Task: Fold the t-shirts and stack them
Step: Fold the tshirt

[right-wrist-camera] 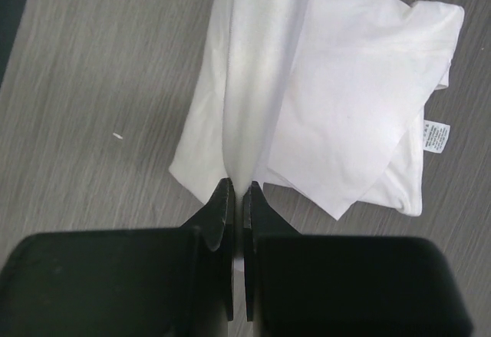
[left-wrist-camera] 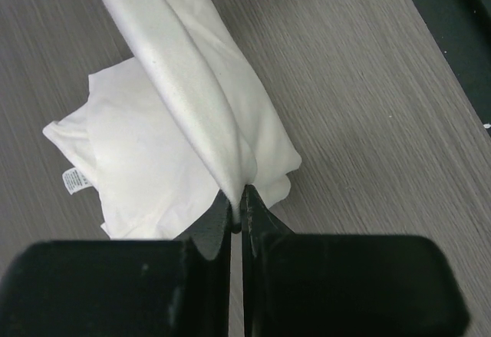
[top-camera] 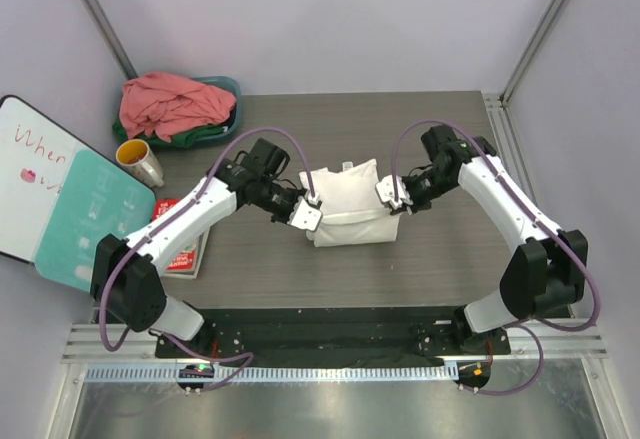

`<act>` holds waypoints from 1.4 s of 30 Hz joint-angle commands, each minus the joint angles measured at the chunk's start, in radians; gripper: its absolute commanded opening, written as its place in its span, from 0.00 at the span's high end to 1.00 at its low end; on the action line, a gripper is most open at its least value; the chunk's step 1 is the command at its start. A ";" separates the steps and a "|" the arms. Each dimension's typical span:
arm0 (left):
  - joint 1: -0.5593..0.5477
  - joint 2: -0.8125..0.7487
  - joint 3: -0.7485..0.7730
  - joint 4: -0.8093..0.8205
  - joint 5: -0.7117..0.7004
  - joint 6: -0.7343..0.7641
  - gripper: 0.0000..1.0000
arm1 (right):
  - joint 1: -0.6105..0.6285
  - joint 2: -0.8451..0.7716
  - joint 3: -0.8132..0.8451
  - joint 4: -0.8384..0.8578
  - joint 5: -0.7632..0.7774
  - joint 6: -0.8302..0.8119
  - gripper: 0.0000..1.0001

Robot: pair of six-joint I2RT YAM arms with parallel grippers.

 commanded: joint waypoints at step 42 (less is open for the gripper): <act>0.172 0.391 0.245 0.139 -0.119 0.004 1.00 | -0.010 0.442 0.188 0.877 0.175 0.312 0.99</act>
